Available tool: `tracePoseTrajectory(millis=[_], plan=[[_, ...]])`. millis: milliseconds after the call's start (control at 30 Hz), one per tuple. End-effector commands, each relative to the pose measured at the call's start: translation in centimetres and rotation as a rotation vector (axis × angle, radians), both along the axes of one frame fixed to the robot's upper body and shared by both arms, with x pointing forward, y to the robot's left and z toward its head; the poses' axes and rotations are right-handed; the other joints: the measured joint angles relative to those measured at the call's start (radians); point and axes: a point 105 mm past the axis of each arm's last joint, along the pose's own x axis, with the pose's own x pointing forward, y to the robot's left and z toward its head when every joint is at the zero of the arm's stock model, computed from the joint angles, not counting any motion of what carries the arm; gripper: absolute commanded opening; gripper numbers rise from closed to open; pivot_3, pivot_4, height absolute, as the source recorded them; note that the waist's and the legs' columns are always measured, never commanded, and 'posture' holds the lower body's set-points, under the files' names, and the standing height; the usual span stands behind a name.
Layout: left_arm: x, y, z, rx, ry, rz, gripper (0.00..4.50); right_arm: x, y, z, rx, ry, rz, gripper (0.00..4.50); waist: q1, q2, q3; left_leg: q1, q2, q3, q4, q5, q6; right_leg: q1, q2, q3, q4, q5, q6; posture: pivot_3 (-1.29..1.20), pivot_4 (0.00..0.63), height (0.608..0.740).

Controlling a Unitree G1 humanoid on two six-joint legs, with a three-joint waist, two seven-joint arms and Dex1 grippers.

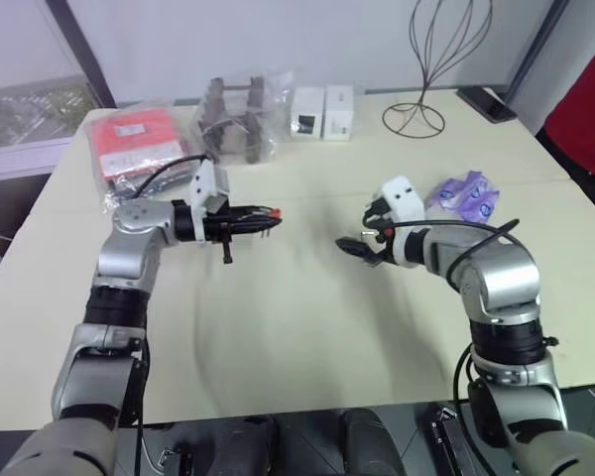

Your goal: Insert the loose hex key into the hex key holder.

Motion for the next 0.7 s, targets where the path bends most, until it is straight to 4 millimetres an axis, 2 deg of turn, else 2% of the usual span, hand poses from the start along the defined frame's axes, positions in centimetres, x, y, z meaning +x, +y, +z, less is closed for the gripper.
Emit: tracePoseTrajectory(millis=[33,333,467,600,700], plan=[[-0.8,-0.4,1.9,-0.051,-0.052,0.015,0.0,0.0,0.2,0.3,0.018,0.005,-0.037,4.42,0.001,0.0,0.0,0.0,0.0,0.0,0.0,0.0,0.0,0.0,0.0,0.0,0.0,0.0,0.0,0.0,0.15,0.74],[-1.6,-0.7,1.4,-0.097,-0.026,0.071,0.0,1.8,-0.8,-1.9,-0.024,0.053,-0.147,4.42,-0.006,0.0,0.0,0.0,0.0,0.0,0.0,0.0,0.0,0.0,0.0,0.0,0.0,0.0,0.0,0.0,0.15,0.74],[-1.6,-0.7,1.2,-0.108,-0.019,0.088,0.0,2.8,-0.6,-3.0,-0.003,0.073,-0.18,4.42,-0.006,0.0,0.0,0.0,0.0,0.0,0.0,0.0,0.0,0.0,0.0,0.0,0.0,0.0,0.0,0.0,0.15,0.74],[-1.2,-0.9,1.1,-0.118,-0.012,0.1,0.0,4.3,0.7,-4.2,-0.009,0.08,-0.183,4.42,-0.009,0.0,-0.001,0.002,0.001,0.001,0.0,0.0,0.0,0.001,0.0,0.0,0.0,0.0,0.0,0.0,0.15,0.74],[-1.1,-1.2,0.9,-0.123,-0.011,0.1,0.0,4.7,1.4,-5.6,-0.061,0.108,-0.176,3.58,-0.01,-0.001,-0.002,0.003,0.001,0.001,0.0,0.0,0.0,0.002,0.0,0.0,0.0,0.0,0.0,0.0,0.15,0.74]])
